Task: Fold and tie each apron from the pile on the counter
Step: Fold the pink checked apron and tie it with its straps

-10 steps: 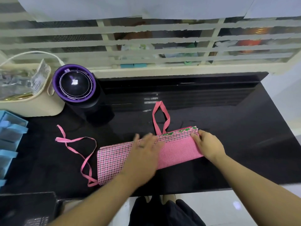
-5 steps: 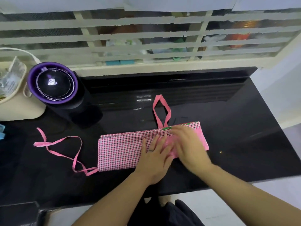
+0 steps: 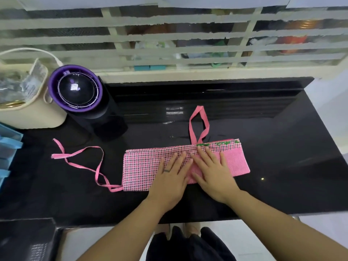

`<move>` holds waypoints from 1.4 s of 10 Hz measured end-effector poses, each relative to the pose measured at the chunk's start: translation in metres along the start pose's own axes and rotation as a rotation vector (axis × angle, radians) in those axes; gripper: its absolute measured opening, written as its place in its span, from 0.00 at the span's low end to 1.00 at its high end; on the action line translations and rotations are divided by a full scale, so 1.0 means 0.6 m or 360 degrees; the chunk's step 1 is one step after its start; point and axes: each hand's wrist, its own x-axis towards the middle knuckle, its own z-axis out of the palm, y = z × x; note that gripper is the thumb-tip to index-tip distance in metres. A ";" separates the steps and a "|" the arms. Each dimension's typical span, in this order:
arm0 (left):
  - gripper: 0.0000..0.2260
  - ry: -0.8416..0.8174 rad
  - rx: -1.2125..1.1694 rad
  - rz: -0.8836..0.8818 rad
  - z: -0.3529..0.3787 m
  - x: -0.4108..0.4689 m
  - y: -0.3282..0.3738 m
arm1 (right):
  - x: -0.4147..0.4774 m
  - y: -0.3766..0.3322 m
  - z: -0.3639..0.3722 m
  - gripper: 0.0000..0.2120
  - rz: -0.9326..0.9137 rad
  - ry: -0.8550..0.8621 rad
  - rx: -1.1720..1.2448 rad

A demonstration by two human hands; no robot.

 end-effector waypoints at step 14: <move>0.38 -0.0108 -0.2722 -0.1198 -0.092 -0.001 -0.120 | -0.005 -0.107 -0.033 0.22 -0.0055 0.0070 0.0808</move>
